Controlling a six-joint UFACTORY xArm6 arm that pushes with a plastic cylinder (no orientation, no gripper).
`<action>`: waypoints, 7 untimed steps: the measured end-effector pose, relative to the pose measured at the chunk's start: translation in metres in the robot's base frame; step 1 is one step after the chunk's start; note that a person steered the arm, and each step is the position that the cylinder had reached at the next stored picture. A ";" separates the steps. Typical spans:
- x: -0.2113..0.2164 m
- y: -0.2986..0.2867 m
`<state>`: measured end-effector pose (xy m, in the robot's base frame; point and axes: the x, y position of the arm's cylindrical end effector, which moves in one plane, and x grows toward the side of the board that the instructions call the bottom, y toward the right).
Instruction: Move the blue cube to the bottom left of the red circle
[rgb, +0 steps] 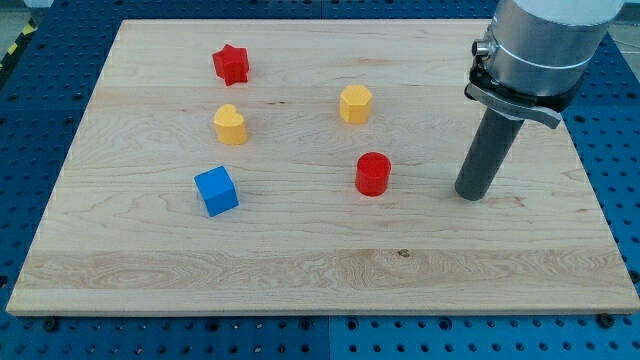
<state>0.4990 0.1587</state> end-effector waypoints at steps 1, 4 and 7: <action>0.000 0.000; 0.023 -0.013; 0.066 -0.030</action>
